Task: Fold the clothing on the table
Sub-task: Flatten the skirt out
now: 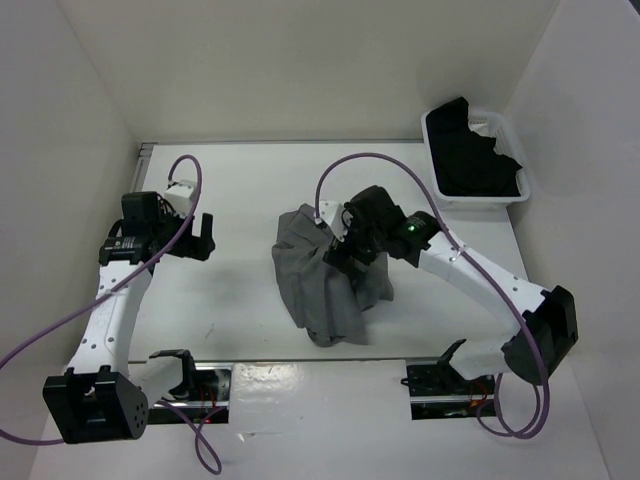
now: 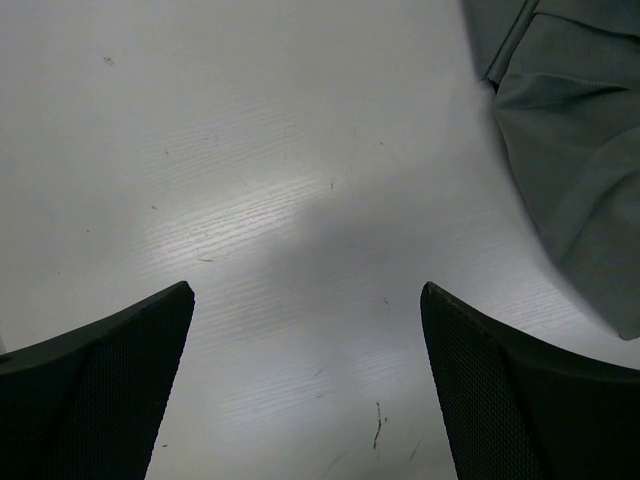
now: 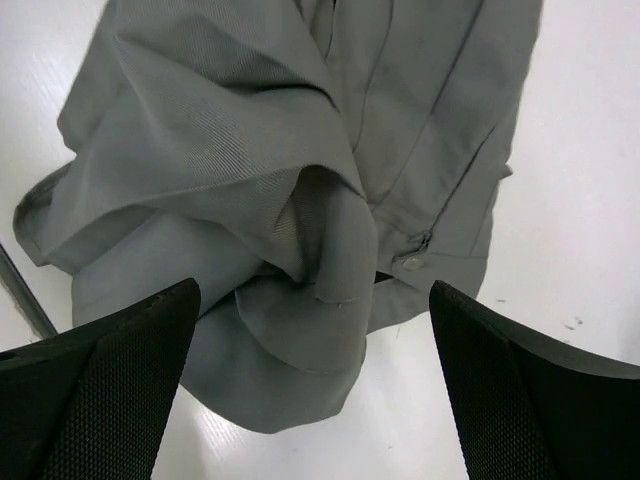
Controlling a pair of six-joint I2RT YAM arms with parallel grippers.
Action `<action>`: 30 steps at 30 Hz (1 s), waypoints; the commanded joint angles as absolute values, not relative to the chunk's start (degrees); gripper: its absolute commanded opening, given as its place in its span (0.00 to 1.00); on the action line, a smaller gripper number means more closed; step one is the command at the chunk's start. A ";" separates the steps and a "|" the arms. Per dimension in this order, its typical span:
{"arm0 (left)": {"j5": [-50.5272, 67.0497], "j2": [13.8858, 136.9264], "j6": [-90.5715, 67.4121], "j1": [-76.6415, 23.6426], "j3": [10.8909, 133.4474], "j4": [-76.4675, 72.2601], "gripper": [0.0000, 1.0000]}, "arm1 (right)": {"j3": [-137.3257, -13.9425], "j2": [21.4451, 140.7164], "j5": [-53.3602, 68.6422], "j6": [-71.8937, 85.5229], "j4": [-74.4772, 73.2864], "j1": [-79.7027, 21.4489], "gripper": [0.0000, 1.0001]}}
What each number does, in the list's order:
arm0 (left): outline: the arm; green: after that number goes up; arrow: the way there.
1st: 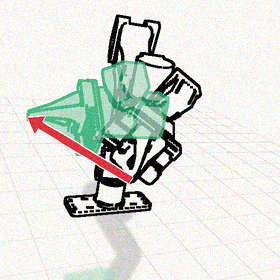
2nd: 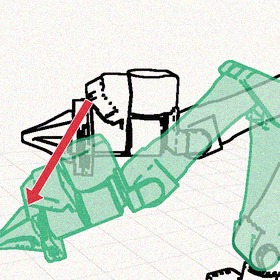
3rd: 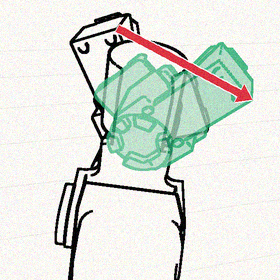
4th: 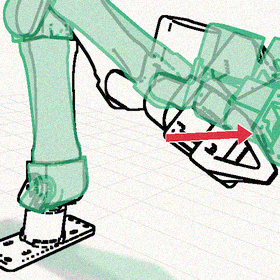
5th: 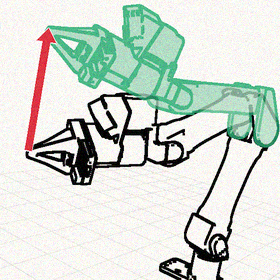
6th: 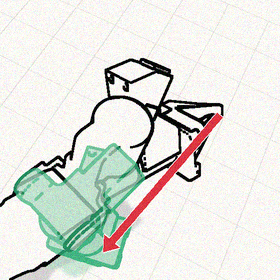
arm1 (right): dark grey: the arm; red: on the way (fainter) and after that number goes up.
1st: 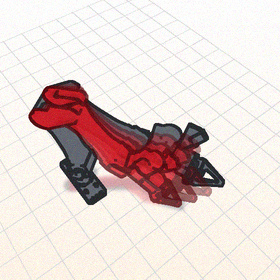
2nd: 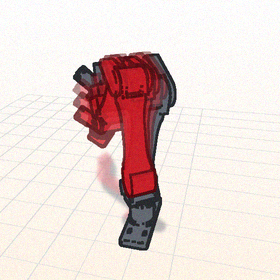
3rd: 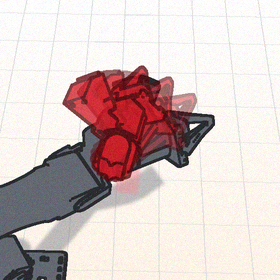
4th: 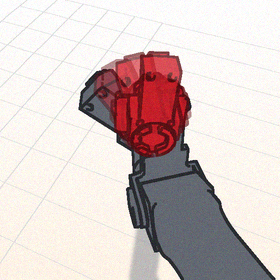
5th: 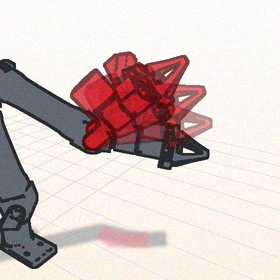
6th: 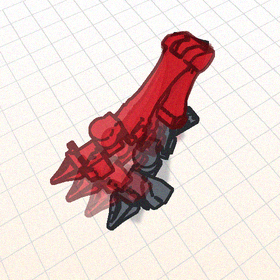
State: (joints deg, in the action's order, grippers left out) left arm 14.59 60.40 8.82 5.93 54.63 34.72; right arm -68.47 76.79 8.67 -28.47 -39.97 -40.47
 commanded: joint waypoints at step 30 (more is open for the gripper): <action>15.82 60.12 9.23 6.24 54.58 33.66 1.00 | -69.43 89.03 16.51 -32.43 -53.69 -64.16 0.99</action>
State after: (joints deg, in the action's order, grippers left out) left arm 14.83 60.64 8.82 5.93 54.63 34.70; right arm -67.53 87.20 12.36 -29.95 -48.56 -62.50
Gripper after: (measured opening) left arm 1.000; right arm 0.989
